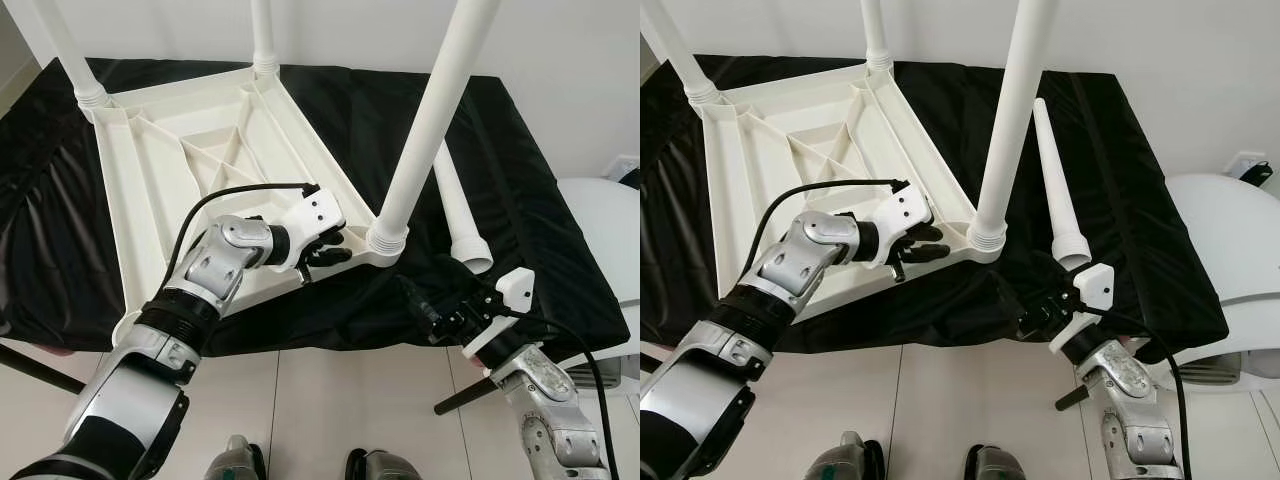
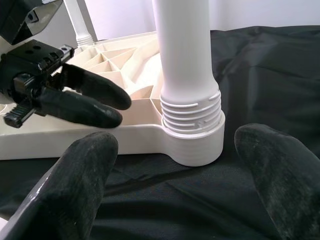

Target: Building children table

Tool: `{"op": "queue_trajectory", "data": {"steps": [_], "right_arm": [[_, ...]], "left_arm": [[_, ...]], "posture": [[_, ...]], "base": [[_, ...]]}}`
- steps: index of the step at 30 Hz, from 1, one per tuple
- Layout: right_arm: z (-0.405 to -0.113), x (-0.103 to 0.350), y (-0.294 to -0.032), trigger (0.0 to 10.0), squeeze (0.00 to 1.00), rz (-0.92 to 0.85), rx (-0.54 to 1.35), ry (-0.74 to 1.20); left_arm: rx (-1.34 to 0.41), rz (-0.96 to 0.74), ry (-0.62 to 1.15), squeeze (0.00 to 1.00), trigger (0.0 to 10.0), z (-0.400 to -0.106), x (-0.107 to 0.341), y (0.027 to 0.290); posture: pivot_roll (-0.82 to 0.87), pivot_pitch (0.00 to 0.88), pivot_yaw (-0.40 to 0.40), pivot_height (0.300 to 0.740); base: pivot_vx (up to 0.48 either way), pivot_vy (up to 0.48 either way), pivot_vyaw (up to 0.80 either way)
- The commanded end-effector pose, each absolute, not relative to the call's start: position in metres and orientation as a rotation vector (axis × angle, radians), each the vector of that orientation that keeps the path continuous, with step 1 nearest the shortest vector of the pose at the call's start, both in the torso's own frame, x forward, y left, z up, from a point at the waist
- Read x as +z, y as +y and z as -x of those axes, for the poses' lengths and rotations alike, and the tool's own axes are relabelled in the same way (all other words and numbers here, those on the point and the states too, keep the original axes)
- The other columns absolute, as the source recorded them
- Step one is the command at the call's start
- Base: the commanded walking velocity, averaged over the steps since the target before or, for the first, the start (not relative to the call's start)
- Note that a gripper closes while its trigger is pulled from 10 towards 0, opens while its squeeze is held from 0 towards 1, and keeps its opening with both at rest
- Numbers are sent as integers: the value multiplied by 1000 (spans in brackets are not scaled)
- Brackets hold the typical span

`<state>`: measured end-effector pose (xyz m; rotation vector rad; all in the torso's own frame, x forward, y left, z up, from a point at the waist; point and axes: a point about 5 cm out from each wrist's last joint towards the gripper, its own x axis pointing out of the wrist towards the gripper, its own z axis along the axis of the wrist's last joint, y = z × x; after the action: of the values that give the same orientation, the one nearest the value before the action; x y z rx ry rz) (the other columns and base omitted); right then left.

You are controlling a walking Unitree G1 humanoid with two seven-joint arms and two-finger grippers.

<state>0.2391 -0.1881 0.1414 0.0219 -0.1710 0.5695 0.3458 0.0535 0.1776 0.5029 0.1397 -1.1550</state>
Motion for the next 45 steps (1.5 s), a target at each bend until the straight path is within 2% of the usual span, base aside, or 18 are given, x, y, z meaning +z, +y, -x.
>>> {"op": "queue_trajectory", "data": {"steps": [1,2,3,41,42,43,44,45], "right_arm": [[-236,141,-190,10000,0,-18,579,-160],[-236,141,-190,10000,0,-18,579,-160],[-236,141,-190,10000,0,-17,581,-159],[-239,142,-191,10000,0,5,582,-162],[-239,142,-191,10000,0,5,580,-161],[-239,142,-191,10000,0,5,580,-161],[-239,142,-191,10000,0,6,578,-161],[-239,142,-191,10000,0,6,578,-161]], "left_arm": [[-1137,-499,153,1000,10000,-348,176,55],[-1137,-499,153,1000,10000,-348,176,55],[-1135,-510,155,0,10000,-348,175,55],[-988,-489,224,0,10000,-364,158,36],[-987,-487,224,0,8824,-364,158,36],[-987,-487,224,0,8824,-364,158,36],[-986,-487,221,0,3451,-365,157,36],[-986,-487,221,0,3451,-365,157,36]], "posture": [[-87,84,24,740],[-87,84,24,740],[-87,84,24,740],[-95,91,31,740],[-96,92,32,740],[-96,92,32,740],[-97,93,33,740],[-97,93,33,740]], "base": [[0,0,0],[0,0,0],[0,0,0],[0,0,0],[0,0,0],[0,0,0],[0,0,0],[0,0,0]]}}
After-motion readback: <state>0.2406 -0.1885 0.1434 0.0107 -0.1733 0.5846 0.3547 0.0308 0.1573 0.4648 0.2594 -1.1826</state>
